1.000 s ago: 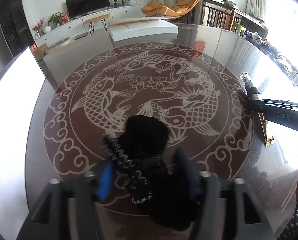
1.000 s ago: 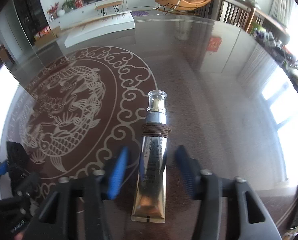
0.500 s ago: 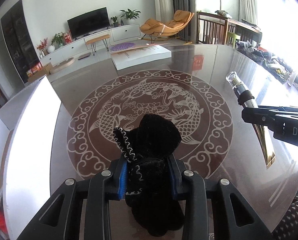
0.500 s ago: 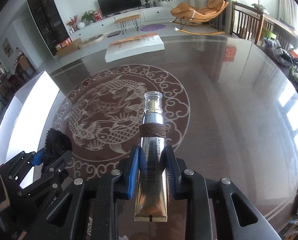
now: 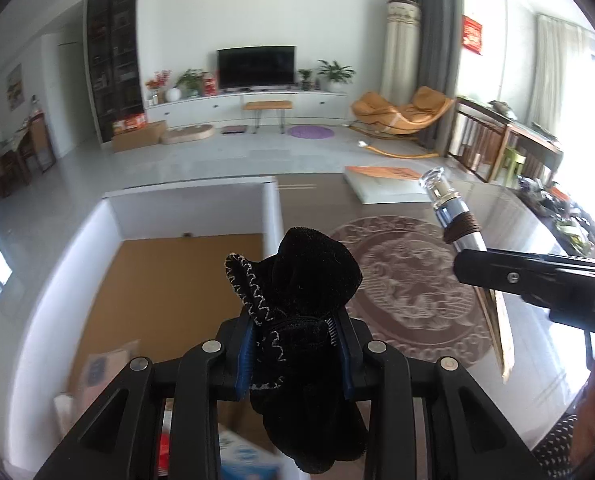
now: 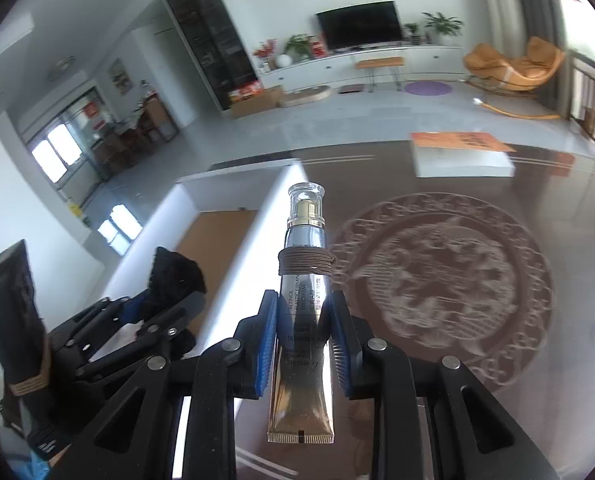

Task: Organize objects
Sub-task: 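Carry the black glove and gold tube in both tools over the bin, then open both tools over the bin, dropping the glove and tube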

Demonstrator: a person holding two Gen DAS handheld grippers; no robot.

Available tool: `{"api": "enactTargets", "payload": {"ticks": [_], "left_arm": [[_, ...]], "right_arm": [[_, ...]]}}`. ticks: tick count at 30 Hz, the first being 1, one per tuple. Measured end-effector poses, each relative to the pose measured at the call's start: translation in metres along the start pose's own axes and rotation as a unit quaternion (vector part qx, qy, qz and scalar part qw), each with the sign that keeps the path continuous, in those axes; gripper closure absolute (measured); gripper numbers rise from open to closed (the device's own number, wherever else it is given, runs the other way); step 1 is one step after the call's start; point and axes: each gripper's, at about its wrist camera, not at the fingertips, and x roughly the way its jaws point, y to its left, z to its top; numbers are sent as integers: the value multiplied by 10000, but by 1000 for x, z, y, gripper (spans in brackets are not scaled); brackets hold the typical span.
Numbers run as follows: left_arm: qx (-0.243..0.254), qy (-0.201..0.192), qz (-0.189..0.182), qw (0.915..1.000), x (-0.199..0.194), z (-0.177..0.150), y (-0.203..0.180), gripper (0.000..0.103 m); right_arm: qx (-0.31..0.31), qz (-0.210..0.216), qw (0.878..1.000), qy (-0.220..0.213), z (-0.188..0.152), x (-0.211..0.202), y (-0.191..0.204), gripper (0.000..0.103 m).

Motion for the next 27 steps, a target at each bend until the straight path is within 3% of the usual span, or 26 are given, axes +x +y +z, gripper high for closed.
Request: {"api": "enactTargets", "payload": {"ticks": [3, 5, 7, 9, 10, 11, 15, 20, 24, 27], "left_arm": [[-206, 400, 595, 9972, 12, -13, 57, 68], [-342, 704, 836, 9934, 20, -26, 85, 66], [-401, 859, 977, 9907, 21, -37, 101, 52], [-380, 856, 1131, 9892, 17, -47, 107, 14], [-358, 793, 1171, 9893, 14, -50, 108, 9], [-329, 724, 1171, 9899, 10, -51, 108, 5], [-380, 626, 1318, 9886, -4, -50, 103, 3], [-966, 708, 1465, 9819, -22, -44, 102, 3], [-1521, 1075, 1325, 9735, -29, -51, 108, 3], [-1564, 1123, 1478, 9701, -33, -54, 107, 3]], "right_arm": [[-318, 609, 9971, 338, 1, 37, 57, 77], [-541, 780, 9939, 562, -3, 65, 88, 76], [-678, 911, 9896, 879, -13, 93, 109, 74], [-738, 987, 9849, 1213, -21, 117, 119, 57], [-766, 941, 9843, 1279, -24, 122, 122, 49], [-797, 897, 9841, 1308, -26, 126, 122, 48], [-862, 790, 9854, 1235, -28, 118, 114, 47], [-983, 447, 9896, 948, -21, 88, 105, 28], [-1120, 193, 9881, 1032, -21, 78, 106, 23], [-1201, 109, 9859, 1161, -22, 79, 113, 23]]}}
